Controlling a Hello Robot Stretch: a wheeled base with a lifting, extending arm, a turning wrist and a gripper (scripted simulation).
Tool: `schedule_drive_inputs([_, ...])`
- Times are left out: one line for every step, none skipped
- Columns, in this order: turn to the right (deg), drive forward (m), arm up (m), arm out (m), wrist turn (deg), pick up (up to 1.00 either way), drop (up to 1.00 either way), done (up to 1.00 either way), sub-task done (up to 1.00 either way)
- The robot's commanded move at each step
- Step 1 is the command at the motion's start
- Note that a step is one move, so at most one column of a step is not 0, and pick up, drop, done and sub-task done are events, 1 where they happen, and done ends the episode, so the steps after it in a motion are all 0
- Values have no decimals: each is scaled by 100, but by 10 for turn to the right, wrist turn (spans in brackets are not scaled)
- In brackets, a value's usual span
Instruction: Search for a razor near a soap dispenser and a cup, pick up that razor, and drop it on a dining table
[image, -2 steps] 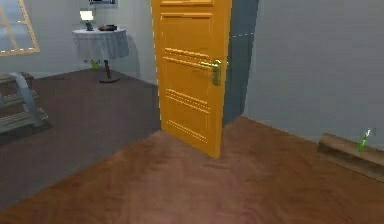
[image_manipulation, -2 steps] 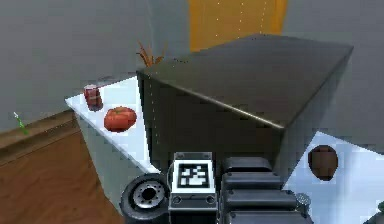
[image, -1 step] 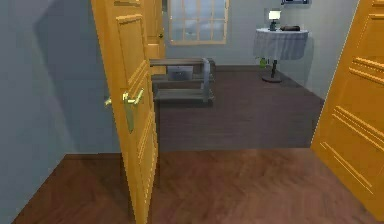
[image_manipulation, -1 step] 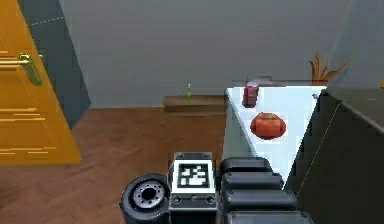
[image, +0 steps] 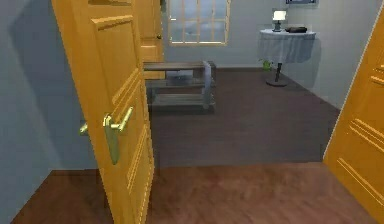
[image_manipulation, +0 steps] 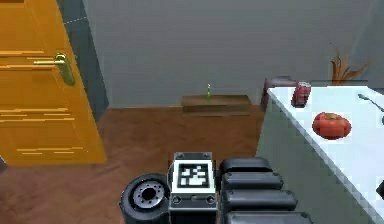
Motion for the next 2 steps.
schedule_drive_inputs([360, 0, 0, 0, 0, 0, 0, 0, 0])
schedule_drive_inputs([0, 45, 0, 0, 0, 0, 0, 0, 0])
